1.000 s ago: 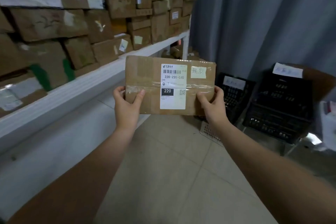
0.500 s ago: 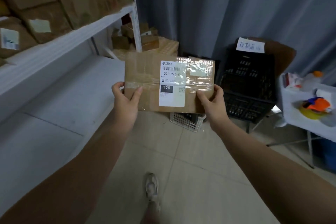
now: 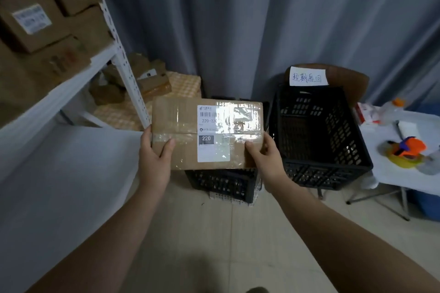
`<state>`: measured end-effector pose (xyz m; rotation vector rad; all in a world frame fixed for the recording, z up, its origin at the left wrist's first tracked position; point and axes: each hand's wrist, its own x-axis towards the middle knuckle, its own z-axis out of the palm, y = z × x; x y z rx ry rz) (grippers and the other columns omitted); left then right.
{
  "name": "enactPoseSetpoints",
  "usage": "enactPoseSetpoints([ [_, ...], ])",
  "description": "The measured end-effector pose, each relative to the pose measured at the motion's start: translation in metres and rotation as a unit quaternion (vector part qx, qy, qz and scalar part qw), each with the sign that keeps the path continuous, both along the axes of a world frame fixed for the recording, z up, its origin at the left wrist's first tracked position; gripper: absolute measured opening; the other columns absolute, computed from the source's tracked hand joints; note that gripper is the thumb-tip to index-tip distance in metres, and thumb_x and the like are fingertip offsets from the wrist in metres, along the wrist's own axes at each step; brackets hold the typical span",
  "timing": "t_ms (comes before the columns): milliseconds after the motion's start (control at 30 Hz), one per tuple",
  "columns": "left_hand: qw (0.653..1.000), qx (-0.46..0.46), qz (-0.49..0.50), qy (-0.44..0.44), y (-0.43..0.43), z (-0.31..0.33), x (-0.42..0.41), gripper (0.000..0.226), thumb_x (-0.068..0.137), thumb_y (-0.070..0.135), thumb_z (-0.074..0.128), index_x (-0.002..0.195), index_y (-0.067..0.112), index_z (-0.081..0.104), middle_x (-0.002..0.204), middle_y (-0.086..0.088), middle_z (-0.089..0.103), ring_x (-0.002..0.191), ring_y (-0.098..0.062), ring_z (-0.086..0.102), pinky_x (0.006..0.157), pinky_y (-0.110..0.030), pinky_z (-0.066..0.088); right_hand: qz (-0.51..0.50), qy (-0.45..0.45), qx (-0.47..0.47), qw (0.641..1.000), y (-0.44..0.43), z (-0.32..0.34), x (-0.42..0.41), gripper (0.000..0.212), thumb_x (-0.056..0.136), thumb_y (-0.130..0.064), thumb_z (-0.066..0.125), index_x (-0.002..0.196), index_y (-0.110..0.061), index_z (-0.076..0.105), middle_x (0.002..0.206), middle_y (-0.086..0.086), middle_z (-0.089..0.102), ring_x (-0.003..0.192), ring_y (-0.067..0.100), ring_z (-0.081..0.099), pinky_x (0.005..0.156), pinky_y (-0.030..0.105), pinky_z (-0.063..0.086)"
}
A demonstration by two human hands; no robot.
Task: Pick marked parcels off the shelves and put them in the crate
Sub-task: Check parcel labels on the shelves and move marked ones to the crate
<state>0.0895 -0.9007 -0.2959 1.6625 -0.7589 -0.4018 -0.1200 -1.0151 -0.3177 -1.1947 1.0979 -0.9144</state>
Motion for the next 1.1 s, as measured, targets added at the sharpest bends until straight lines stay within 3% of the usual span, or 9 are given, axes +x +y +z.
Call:
enactPoseSetpoints([
  [67,1.0,-0.002,-0.018,-0.005,-0.03,-0.003,0.014,0.048,0.092,0.026,0.06,0.135,0.03,0.039,0.124,0.005,0.056,0.112,-0.014,0.056,0.091,-0.035,0.049,-0.016,-0.005,0.034,0.999,-0.024,-0.006,0.011,0.049,0.089,-0.027,0.067,0.133,-0.021,0.047,0.115,-0.003,0.064,0.102,0.013,0.064,0.081,0.027,0.056],
  [233,0.999,0.009,-0.027,0.016,-0.109,-0.019,0.043,0.047,0.092,0.029,0.058,0.136,0.029,0.039,0.123,0.008,0.056,0.11,-0.011,0.056,0.093,-0.037,0.049,-0.046,-0.027,0.11,0.993,-0.1,-0.024,0.038,0.053,0.084,-0.03,0.072,0.129,-0.016,0.047,0.111,0.001,0.065,0.099,0.02,0.066,0.091,0.044,0.054],
  [400,0.999,0.014,-0.017,0.03,-0.199,-0.036,0.067,0.049,0.094,0.028,0.056,0.138,0.027,0.036,0.113,0.012,0.055,0.099,-0.001,0.055,0.088,-0.029,0.046,-0.038,-0.041,0.108,0.993,-0.191,-0.033,0.066,0.051,0.087,-0.026,0.069,0.131,-0.016,0.046,0.112,0.001,0.065,0.093,0.013,0.067,0.074,0.027,0.054],
  [500,0.999,0.027,-0.007,0.032,-0.254,-0.043,0.081,0.048,0.094,0.028,0.056,0.137,0.025,0.037,0.112,0.01,0.055,0.102,-0.009,0.055,0.086,-0.028,0.044,-0.027,-0.032,0.111,0.993,-0.247,-0.038,0.078,0.054,0.086,-0.027,0.07,0.133,-0.016,0.045,0.116,0.002,0.064,0.099,0.017,0.066,0.076,0.028,0.054],
  [633,0.997,0.078,-0.011,0.009,-0.316,-0.072,0.104,0.054,0.092,0.034,0.057,0.138,0.016,0.036,0.117,0.001,0.057,0.103,-0.017,0.056,0.084,-0.03,0.044,-0.005,0.045,0.092,0.995,-0.306,-0.058,0.091,0.056,0.087,-0.032,0.068,0.133,-0.018,0.039,0.12,0.001,0.059,0.097,0.013,0.061,0.061,0.019,0.048],
  [767,0.972,0.219,-0.044,-0.067,-0.365,-0.124,0.122,0.074,0.08,0.044,0.069,0.136,0.008,0.037,0.126,-0.013,0.048,0.116,-0.032,0.047,0.094,-0.041,0.043,-0.028,0.143,0.087,0.986,-0.339,-0.104,0.101,0.059,0.09,-0.038,0.062,0.138,-0.016,0.036,0.123,0.0,0.056,0.11,0.017,0.055,0.087,0.029,0.046],
  [900,0.942,0.319,-0.103,-0.005,-0.401,-0.188,0.134,0.095,0.056,0.075,0.069,0.128,0.018,0.045,0.123,-0.009,0.055,0.111,-0.029,0.055,0.093,-0.047,0.048,-0.071,0.175,0.125,0.974,-0.356,-0.152,0.097,0.06,0.088,-0.038,0.065,0.138,-0.019,0.038,0.122,0.0,0.057,0.113,0.018,0.054,0.094,0.033,0.046],
  [1000,0.932,0.341,-0.119,0.03,-0.416,-0.215,0.131,0.072,0.075,0.05,0.073,0.127,0.008,0.048,0.122,-0.011,0.057,0.11,-0.029,0.056,0.091,-0.043,0.048,-0.114,0.123,0.142,0.976,-0.373,-0.176,0.096,0.05,0.082,-0.032,0.073,0.124,-0.028,0.048,0.116,-0.003,0.06,0.107,0.015,0.059,0.091,0.033,0.051],
  [1100,0.93,0.344,-0.118,-0.044,-0.431,-0.24,0.13,0.087,0.073,0.041,0.077,0.139,0.004,0.035,0.136,-0.018,0.044,0.124,-0.034,0.044,0.101,-0.044,0.04,-0.102,0.121,0.103,0.982,-0.399,-0.188,0.097,0.041,0.084,-0.026,0.072,0.119,-0.031,0.05,0.11,-0.009,0.06,0.1,0.004,0.058,0.08,0.019,0.049],
])
